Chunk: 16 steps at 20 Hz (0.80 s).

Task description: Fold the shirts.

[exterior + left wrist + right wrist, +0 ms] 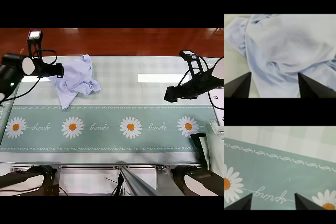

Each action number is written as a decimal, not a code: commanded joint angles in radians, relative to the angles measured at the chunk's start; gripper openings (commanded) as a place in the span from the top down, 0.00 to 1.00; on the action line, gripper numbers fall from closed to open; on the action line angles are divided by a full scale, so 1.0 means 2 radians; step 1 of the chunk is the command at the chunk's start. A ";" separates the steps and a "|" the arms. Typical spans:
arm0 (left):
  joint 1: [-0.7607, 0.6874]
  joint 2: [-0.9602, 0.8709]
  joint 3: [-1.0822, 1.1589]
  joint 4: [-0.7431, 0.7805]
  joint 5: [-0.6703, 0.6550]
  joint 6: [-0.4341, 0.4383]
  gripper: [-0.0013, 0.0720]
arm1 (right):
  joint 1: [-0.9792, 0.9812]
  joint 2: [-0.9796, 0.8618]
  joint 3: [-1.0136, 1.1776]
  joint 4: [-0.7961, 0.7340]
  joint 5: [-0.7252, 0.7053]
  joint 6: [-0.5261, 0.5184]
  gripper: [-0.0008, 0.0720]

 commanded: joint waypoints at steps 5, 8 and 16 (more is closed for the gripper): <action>0.034 -0.118 0.000 -0.150 0.096 0.036 0.00 | 0.000 -0.001 0.000 -0.002 -0.018 0.005 0.18; 0.033 -0.134 0.000 -0.250 0.151 0.075 0.00 | 0.000 -0.001 0.000 -0.002 -0.021 0.005 0.18; 0.020 -0.172 0.000 -0.311 0.133 0.075 0.95 | 0.000 -0.001 0.000 -0.001 -0.026 0.007 0.18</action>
